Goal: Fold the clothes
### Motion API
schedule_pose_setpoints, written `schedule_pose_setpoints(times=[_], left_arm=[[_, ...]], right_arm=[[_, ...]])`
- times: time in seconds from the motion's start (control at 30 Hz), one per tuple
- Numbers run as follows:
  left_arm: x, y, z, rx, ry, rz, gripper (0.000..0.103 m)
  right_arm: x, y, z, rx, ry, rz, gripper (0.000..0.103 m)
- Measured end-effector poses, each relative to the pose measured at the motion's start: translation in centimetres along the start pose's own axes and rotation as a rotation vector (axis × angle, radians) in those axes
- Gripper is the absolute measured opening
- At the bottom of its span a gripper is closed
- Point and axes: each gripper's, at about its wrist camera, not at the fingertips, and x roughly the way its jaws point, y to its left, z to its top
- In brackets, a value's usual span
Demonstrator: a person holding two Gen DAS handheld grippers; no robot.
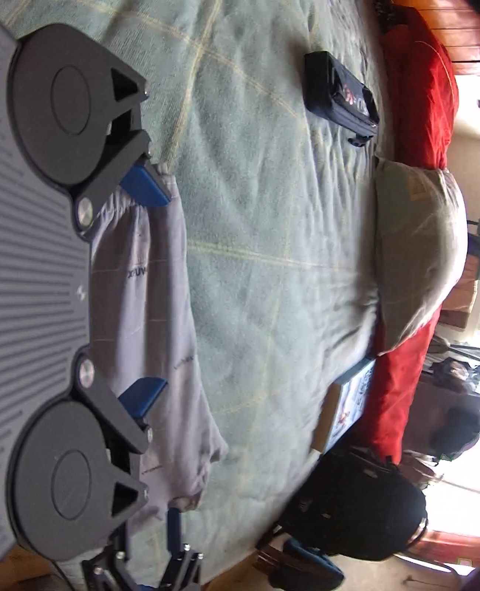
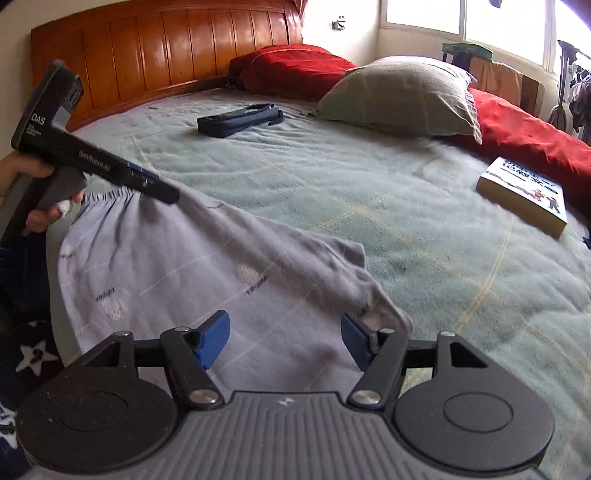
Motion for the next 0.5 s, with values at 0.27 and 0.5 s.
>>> schedule_pose_setpoints(times=[0.27,0.5], left_arm=[[-5.8,-3.9,-2.9,0.144,-0.026,-0.071,0.1],[-5.1,-3.9,-6.8,0.121,0.071,-0.06,0.1]], right_arm=[[-0.8,1.3,-1.3,0.033,0.026,0.005,0.082],[-0.3,1.4,-2.1,0.075,0.036,0.004,0.089]])
